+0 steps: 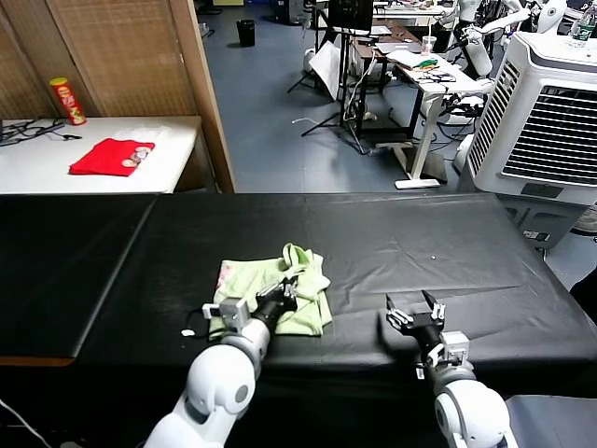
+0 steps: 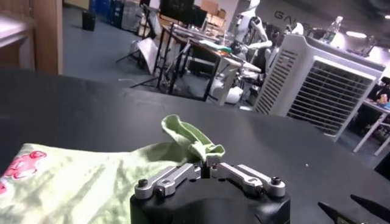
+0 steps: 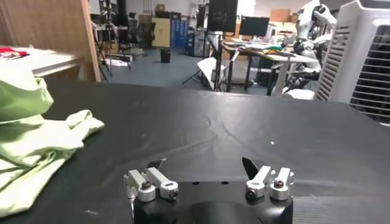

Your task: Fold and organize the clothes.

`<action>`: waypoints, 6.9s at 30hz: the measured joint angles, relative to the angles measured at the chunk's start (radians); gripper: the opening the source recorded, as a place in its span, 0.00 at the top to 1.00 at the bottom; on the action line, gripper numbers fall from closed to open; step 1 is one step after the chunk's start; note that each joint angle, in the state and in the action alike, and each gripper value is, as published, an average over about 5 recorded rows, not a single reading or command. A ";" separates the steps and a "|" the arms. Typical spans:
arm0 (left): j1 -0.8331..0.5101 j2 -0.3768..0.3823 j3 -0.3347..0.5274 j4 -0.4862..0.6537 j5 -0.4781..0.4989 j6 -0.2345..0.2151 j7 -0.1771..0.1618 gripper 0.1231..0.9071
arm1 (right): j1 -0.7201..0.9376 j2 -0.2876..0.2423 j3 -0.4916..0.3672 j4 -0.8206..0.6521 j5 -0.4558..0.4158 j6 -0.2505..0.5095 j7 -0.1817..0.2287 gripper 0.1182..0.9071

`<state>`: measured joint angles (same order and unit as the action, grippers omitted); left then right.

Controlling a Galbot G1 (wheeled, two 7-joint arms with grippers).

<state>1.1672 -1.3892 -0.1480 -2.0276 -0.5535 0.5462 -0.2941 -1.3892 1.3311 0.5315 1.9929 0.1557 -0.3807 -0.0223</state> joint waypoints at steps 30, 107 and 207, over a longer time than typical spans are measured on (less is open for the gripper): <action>0.215 0.000 -0.324 -0.012 0.150 -0.166 0.120 0.14 | 0.278 -0.006 -0.348 -0.243 -0.174 0.085 -0.045 0.14; 0.182 0.603 -0.495 -0.133 0.065 0.008 0.016 0.97 | 0.046 0.072 -0.129 0.000 -0.068 0.067 0.020 0.14; 0.365 0.213 -0.224 -0.064 0.296 -0.396 0.131 0.14 | 0.134 -0.138 -0.147 -0.118 -0.215 0.367 -0.066 0.14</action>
<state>1.5327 -1.1757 -0.3721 -2.0919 -0.2571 0.1501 -0.1633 -1.2554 1.1927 0.3845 1.8744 -0.0590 -0.0133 -0.0886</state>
